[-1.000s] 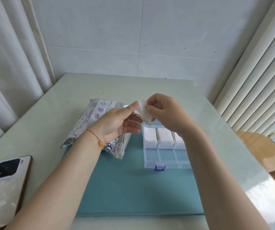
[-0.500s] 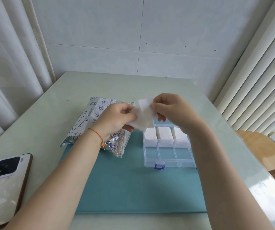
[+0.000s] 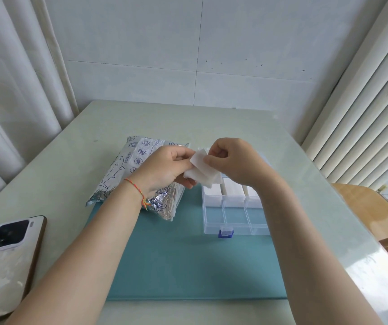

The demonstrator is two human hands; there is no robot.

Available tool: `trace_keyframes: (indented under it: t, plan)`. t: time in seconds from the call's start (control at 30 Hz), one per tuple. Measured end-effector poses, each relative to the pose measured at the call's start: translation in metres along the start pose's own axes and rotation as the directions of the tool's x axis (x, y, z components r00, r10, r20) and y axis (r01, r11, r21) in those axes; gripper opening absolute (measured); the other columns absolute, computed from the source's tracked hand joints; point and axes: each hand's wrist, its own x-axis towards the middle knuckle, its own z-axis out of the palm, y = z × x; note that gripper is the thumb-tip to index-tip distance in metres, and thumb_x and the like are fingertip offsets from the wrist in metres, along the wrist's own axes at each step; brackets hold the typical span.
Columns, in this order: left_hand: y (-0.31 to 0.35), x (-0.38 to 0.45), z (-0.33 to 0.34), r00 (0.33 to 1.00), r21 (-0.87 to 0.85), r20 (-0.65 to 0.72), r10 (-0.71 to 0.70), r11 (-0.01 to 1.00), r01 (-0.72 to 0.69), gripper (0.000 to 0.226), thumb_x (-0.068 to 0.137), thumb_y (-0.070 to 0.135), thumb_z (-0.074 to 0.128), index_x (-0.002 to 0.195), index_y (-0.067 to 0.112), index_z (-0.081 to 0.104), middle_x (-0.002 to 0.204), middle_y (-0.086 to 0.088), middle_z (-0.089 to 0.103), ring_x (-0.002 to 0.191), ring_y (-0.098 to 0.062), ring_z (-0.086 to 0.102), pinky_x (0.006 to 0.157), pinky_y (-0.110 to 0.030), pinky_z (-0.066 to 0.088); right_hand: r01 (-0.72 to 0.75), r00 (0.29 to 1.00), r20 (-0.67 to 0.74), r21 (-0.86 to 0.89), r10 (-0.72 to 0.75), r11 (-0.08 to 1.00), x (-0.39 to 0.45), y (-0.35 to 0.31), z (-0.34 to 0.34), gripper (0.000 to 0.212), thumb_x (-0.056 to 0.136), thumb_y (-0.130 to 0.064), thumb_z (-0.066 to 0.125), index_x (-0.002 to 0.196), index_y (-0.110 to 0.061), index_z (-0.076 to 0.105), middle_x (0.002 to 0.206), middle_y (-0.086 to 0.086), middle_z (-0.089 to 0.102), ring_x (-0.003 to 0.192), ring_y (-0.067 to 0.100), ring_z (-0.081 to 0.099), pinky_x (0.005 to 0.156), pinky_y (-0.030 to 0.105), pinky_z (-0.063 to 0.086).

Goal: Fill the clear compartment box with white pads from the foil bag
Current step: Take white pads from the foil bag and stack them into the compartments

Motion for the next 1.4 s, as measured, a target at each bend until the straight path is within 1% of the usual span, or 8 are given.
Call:
trace_keyframes:
  t: [0.27,0.5,0.73,0.9,1.07,1.23,1.33,1.4]
  plan:
    - [-0.001,0.001,0.001,1.0,-0.099,0.011,-0.018,0.995,0.019,0.024,0.095,-0.004,0.051,0.099,0.012,0.069,0.08,-0.008,0.071,0.065,-0.022,0.067,0.056,-0.026,0.056,-0.01,0.993,-0.117,-0.004,0.01,1.0,0.0,-0.003,0.008,0.029,0.085,-0.039,0.063,0.082,-0.011,0.059,0.066,-0.007,0.051,0.058,0.012,0.042,0.05,0.023,0.034]
    - [-0.002,0.003,0.007,0.997,-0.217,-0.072,-0.029,0.976,0.013,0.028,0.094,-0.008,0.048,0.099,0.011,0.069,0.086,-0.006,0.069,0.077,-0.017,0.067,0.062,-0.027,0.058,-0.047,0.967,-0.251,-0.047,0.033,0.998,0.002,-0.007,0.024,0.028,0.088,-0.038,0.058,0.078,-0.013,0.051,0.066,-0.003,0.052,0.059,0.018,0.043,0.052,0.03,0.035]
    - [0.0,0.001,0.013,0.995,-0.256,-0.101,0.008,0.966,-0.033,0.011,0.091,0.019,0.063,0.093,0.012,0.07,0.078,-0.006,0.074,0.074,-0.015,0.071,0.068,-0.031,0.06,-0.031,0.961,-0.274,-0.044,0.018,0.999,0.003,-0.008,0.028,0.028,0.09,-0.038,0.056,0.077,-0.015,0.047,0.065,-0.003,0.05,0.059,0.018,0.041,0.052,0.03,0.034]
    - [-0.005,0.005,0.01,0.977,-0.202,-0.213,-0.006,0.979,-0.038,0.007,0.092,0.01,0.063,0.095,0.011,0.07,0.08,-0.001,0.071,0.07,-0.01,0.067,0.058,-0.026,0.057,-0.061,0.987,-0.135,0.155,0.082,0.986,0.004,-0.004,0.021,0.017,0.091,-0.032,0.059,0.098,-0.016,0.059,0.078,-0.004,0.055,0.066,0.01,0.048,0.053,0.02,0.036]
    - [-0.004,0.005,0.01,0.977,-0.211,-0.214,-0.014,0.977,-0.032,0.009,0.091,0.007,0.064,0.096,0.013,0.069,0.083,-0.003,0.07,0.07,-0.012,0.066,0.055,-0.025,0.056,-0.069,0.991,-0.083,0.334,0.102,0.94,0.005,-0.002,0.017,0.01,0.088,-0.023,0.068,0.089,-0.013,0.065,0.079,-0.005,0.061,0.067,0.008,0.051,0.05,0.008,0.037]
    - [-0.005,0.005,0.005,0.984,-0.249,-0.172,-0.033,0.968,-0.011,0.031,0.085,-0.009,0.064,0.112,0.007,0.062,0.09,-0.01,0.066,0.072,-0.015,0.067,0.061,-0.026,0.057,-0.086,0.964,-0.185,0.459,0.19,0.884,0.008,0.003,0.012,0.009,0.09,-0.02,0.067,0.089,-0.012,0.069,0.078,-0.001,0.067,0.063,0.007,0.057,0.055,0.015,0.042]
    - [-0.005,0.006,0.0,0.97,-0.197,-0.24,-0.046,0.981,-0.002,0.028,0.084,-0.007,0.066,0.104,0.012,0.063,0.091,-0.01,0.066,0.072,-0.016,0.065,0.057,-0.026,0.057,-0.064,0.945,-0.232,0.565,0.233,0.822,0.007,0.01,-0.004,0.008,0.09,-0.02,0.066,0.089,-0.013,0.07,0.077,0.0,0.069,0.061,0.007,0.058,0.06,0.022,0.044]
    - [-0.005,0.007,-0.003,0.961,-0.176,-0.268,-0.064,0.984,0.017,0.025,0.083,-0.005,0.068,0.097,0.015,0.063,0.091,-0.009,0.065,0.072,-0.018,0.064,0.052,-0.026,0.057,-0.043,0.971,-0.164,0.596,0.174,0.802,0.004,0.012,-0.013,0.007,0.089,-0.02,0.068,0.087,-0.014,0.07,0.078,-0.001,0.07,0.07,0.01,0.06,0.065,0.025,0.044]
